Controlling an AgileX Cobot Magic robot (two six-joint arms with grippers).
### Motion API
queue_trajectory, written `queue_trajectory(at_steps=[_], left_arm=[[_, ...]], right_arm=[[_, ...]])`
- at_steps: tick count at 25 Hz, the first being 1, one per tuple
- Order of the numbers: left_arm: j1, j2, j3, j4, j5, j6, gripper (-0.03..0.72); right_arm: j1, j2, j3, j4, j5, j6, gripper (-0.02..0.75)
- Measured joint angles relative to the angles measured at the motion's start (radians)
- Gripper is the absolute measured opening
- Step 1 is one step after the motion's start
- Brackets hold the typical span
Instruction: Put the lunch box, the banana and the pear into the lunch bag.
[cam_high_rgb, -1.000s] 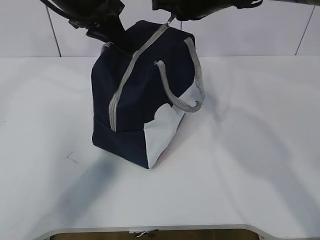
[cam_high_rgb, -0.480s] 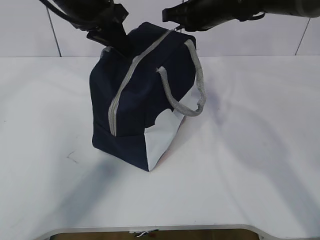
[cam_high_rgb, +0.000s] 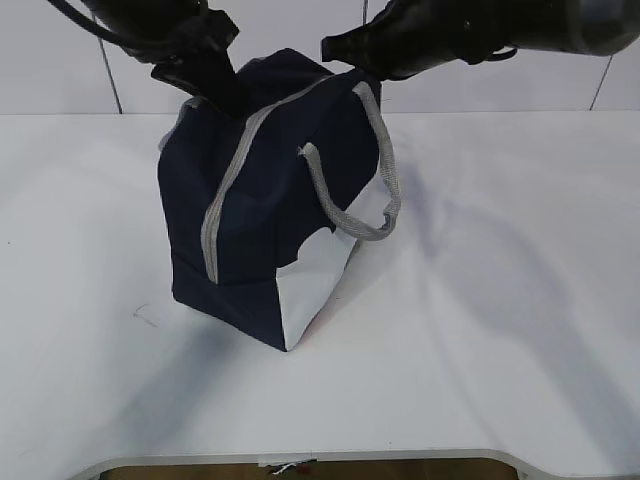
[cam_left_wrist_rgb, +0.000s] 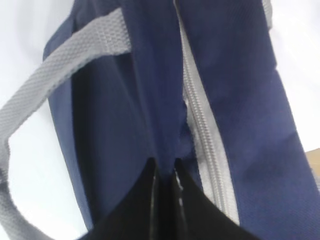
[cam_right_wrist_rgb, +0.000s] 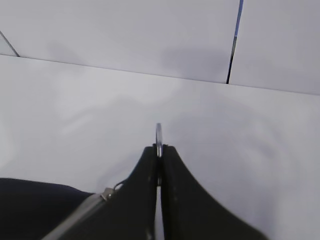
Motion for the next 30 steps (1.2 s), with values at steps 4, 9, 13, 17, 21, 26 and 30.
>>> queue_trajectory(at_steps=[4, 9, 13, 17, 21, 26, 30], left_arm=[[0.000, -0.024, 0.002, 0.010, 0.009, -0.002, -0.005], [0.000, -0.028, 0.004, 0.015, 0.011, -0.002, -0.005], [0.000, -0.028, 0.006, 0.020, 0.012, -0.002, -0.005], [0.000, -0.028, 0.006, 0.041, 0.015, -0.006, -0.005], [0.000, -0.028, 0.006, 0.049, 0.027, -0.008, -0.005], [0.000, -0.028, 0.006, 0.051, 0.029, -0.008, -0.005], [0.000, -0.028, 0.006, 0.055, 0.029, -0.008, -0.005]], right_arm=[[-0.003, 0.027, 0.000, 0.023, 0.000, 0.002, 0.013], [-0.004, 0.056, -0.004, 0.041, 0.002, 0.004, 0.013], [-0.006, 0.074, -0.009, 0.081, 0.023, 0.004, 0.013], [-0.010, 0.075, -0.009, 0.151, 0.077, 0.004, 0.012], [-0.012, 0.075, -0.009, 0.219, 0.152, -0.017, 0.012], [-0.012, 0.084, -0.010, 0.236, 0.167, -0.048, 0.013], [-0.012, 0.095, -0.011, 0.244, 0.168, -0.050, 0.013]])
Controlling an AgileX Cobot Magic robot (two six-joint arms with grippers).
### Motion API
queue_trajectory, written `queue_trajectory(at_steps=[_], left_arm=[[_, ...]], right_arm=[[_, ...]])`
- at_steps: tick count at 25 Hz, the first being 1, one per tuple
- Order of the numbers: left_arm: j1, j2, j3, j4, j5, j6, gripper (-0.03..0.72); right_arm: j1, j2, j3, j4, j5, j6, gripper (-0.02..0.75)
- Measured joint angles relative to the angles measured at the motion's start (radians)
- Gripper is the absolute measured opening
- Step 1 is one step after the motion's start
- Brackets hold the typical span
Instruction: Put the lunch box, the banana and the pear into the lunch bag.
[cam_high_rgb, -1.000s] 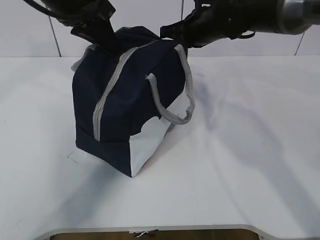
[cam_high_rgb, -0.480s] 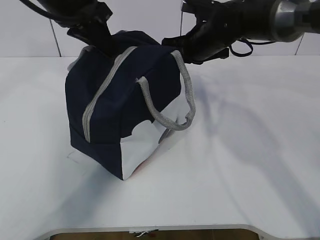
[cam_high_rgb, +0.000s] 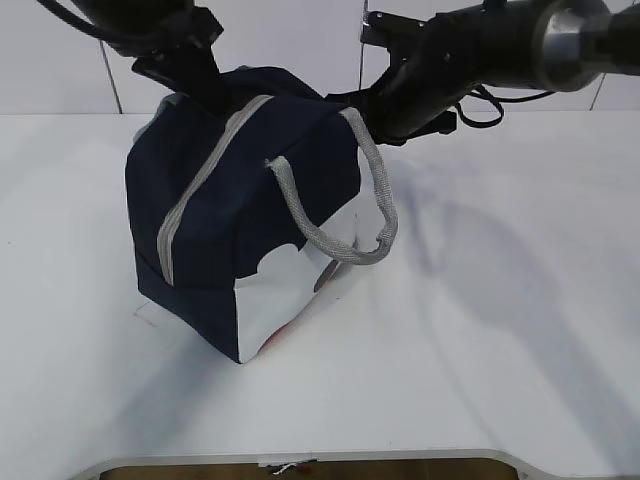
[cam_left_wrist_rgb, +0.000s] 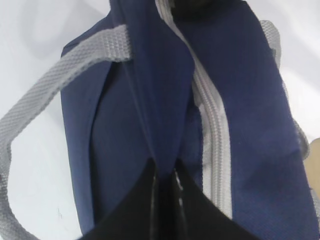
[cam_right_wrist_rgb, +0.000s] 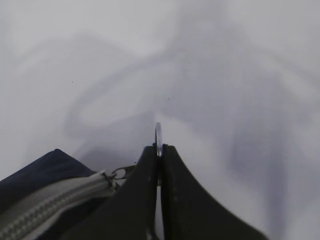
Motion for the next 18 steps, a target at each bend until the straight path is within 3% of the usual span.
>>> queue_trajectory(at_steps=[18], left_arm=[[0.000, 0.000, 0.000, 0.002, -0.002, -0.002, -0.005]], right_arm=[[0.000, 0.007, -0.002, 0.005, -0.003, 0.000, 0.021]])
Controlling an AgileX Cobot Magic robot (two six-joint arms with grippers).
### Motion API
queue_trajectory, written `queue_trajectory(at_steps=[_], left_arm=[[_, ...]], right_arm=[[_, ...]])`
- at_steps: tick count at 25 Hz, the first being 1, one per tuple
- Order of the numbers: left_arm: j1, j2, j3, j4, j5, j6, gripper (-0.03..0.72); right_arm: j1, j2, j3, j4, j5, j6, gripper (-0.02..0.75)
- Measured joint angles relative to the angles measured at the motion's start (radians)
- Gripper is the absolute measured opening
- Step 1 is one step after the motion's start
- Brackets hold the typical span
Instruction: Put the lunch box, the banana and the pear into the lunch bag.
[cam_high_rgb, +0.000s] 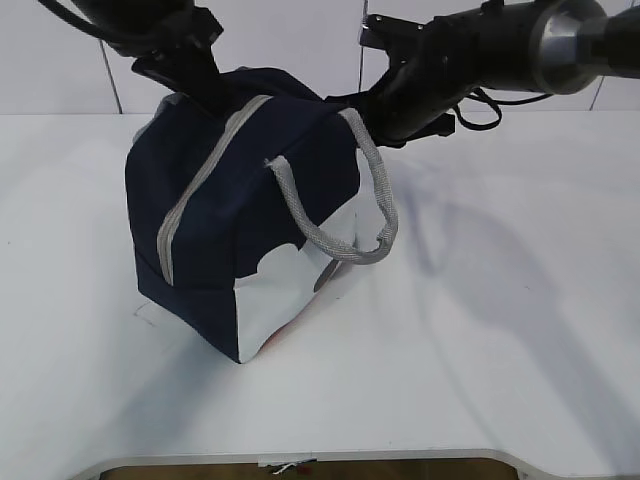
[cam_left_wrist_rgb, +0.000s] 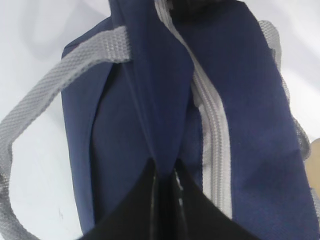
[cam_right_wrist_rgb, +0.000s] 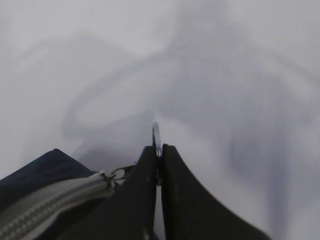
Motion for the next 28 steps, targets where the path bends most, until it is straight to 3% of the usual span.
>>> queue_trajectory(at_steps=[3, 11, 19, 28], left_arm=[[0.000, 0.000, 0.000, 0.007, 0.002, 0.000, -0.005], [0.000, 0.000, 0.000, 0.027, 0.010, 0.000, -0.005], [0.000, 0.009, 0.000, 0.044, 0.012, 0.000, -0.005], [0.000, 0.050, -0.002, 0.064, 0.012, -0.004, -0.005]], right_arm=[[-0.001, 0.000, 0.000, 0.000, 0.002, 0.000, 0.081], [-0.009, 0.000, -0.002, 0.019, 0.009, -0.001, 0.385], [-0.009, -0.010, -0.140, 0.021, 0.188, -0.113, 0.417], [-0.009, -0.019, -0.374, 0.021, 0.581, -0.295, 0.417]])
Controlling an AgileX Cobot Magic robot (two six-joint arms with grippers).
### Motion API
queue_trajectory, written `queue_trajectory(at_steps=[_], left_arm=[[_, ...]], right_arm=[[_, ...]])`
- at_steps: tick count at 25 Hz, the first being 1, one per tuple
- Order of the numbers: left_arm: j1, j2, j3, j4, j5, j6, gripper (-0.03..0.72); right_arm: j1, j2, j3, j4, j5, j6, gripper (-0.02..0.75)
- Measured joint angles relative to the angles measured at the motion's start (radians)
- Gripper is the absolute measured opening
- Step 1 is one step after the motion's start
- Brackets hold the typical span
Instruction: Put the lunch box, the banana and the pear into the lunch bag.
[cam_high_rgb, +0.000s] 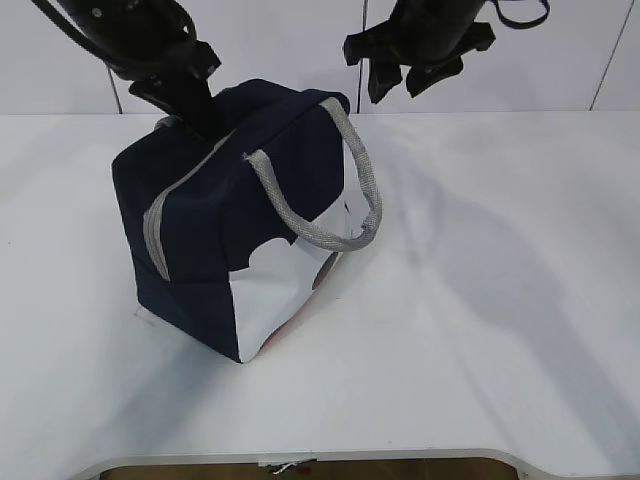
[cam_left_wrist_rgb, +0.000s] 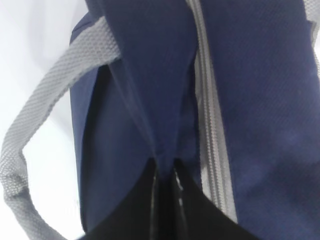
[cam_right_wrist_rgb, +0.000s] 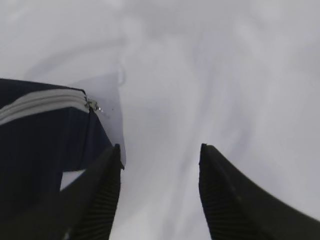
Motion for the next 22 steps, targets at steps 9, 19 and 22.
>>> queue_trajectory(at_steps=[9, 19, 22], left_arm=[[0.000, 0.004, -0.002, 0.000, 0.000, -0.002, -0.005], [0.000, 0.006, -0.002, 0.006, 0.000, -0.040, -0.002], [0.000, 0.006, -0.002, 0.012, 0.000, -0.047, 0.001]], right_arm=[[0.000, -0.049, -0.089, 0.007, 0.184, -0.058, 0.417], [0.000, -0.140, -0.070, 0.060, 0.191, -0.066, 0.416], [0.000, -0.201, 0.010, 0.066, 0.191, -0.073, 0.416]])
